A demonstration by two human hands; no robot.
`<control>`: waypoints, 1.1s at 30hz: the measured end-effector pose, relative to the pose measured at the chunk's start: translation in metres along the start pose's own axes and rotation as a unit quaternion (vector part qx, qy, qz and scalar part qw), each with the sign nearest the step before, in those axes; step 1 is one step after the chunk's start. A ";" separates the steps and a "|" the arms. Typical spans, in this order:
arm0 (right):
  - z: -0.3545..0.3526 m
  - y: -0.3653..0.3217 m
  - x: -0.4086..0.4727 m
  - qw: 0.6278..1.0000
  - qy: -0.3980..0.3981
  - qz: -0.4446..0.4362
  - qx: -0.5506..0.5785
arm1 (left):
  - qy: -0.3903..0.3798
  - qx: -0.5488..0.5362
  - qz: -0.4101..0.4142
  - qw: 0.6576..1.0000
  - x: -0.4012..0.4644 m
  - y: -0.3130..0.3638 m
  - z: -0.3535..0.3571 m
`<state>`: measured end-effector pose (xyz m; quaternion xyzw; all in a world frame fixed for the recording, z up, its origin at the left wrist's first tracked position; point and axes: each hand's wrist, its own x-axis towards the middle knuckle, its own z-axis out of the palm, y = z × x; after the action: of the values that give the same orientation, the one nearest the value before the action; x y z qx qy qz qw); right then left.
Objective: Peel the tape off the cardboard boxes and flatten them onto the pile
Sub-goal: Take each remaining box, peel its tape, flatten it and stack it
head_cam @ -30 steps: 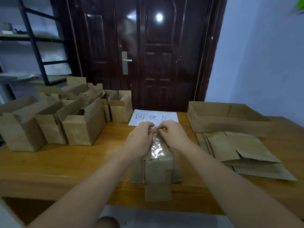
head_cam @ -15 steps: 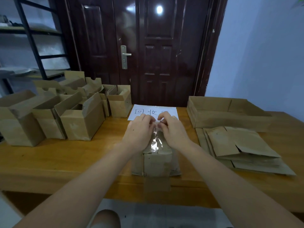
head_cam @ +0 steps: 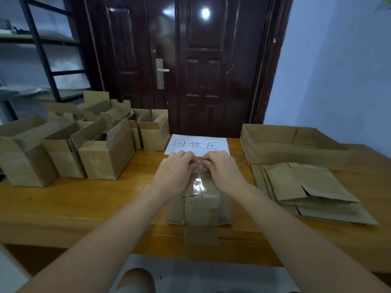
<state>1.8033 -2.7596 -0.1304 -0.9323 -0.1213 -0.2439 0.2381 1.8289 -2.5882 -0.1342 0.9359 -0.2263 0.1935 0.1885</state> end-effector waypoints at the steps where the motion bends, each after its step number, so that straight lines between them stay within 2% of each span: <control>1: -0.003 -0.002 -0.001 1.000 -0.003 -0.002 0.016 | 0.004 0.004 -0.001 1.000 -0.002 0.000 0.000; 4: -0.009 -0.005 -0.003 0.999 -0.036 -0.028 0.022 | 0.012 0.017 0.002 1.000 -0.005 0.000 -0.002; 8: -0.008 -0.005 -0.003 0.999 -0.032 -0.032 -0.012 | -0.012 0.051 0.027 0.998 -0.007 0.000 -0.006; 12: -0.004 0.001 -0.008 0.999 -0.014 -0.032 -0.004 | -0.044 0.004 0.043 0.998 -0.013 -0.001 -0.010; 15: -0.004 -0.001 -0.011 1.000 -0.016 -0.017 -0.017 | -0.038 0.002 0.062 0.997 -0.015 -0.001 -0.013; 21: -0.014 -0.007 -0.016 0.996 -0.062 -0.003 0.069 | -0.002 0.063 0.060 0.996 -0.019 0.002 -0.011; 25: -0.013 -0.010 -0.015 0.999 -0.037 -0.016 -0.006 | -0.017 0.065 0.083 0.994 -0.019 0.006 -0.016; 29: -0.011 -0.010 -0.017 0.997 -0.041 -0.014 -0.060 | -0.064 -0.003 0.032 0.997 -0.024 0.012 -0.023; 33: -0.009 -0.009 -0.021 1.000 -0.004 -0.007 -0.026 | -0.079 -0.008 0.015 0.997 -0.030 0.016 -0.016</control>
<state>1.7792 -2.7591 -0.1308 -0.9385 -0.1223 -0.2445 0.2111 1.7922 -2.5834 -0.1292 0.9432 -0.2561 0.1200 0.1742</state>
